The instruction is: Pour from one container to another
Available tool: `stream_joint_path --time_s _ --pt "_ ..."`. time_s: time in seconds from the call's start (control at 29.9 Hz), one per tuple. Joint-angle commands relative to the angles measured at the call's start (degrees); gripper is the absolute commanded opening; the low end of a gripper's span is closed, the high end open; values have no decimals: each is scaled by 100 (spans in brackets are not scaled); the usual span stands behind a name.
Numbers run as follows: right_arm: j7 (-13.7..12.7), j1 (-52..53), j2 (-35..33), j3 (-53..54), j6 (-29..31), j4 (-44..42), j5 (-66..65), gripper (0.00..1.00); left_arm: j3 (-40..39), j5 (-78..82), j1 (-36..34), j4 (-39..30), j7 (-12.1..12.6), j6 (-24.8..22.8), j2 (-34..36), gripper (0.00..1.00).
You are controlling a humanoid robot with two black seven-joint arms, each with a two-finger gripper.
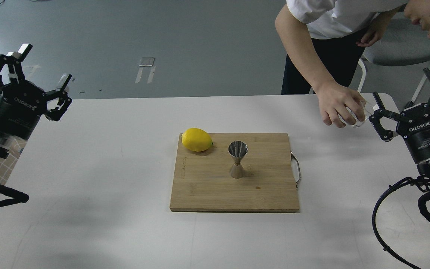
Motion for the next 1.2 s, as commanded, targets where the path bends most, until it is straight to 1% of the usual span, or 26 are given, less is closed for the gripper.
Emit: stream_joint_path --time_s 0.0,0.23,0.7,1.0,1.17 --pt "0 -57 6 10 7 8 0 100 -156 0 48 1 0 0 13 98" --pt "0 -109 6 10 7 8 9 100 -323 0 233 -60 0 0 57 98" --pt "0 -540 6 36 -10 -1 9 100 -332 0 540 -157 0 0 57 98" --pt "0 -663 23 484 -19 -18 9 100 -560 0 707 -148 0 0 66 98" --pt "0 -707 23 564 -19 -10 18 100 -718 0 795 -157 0 0 145 98"
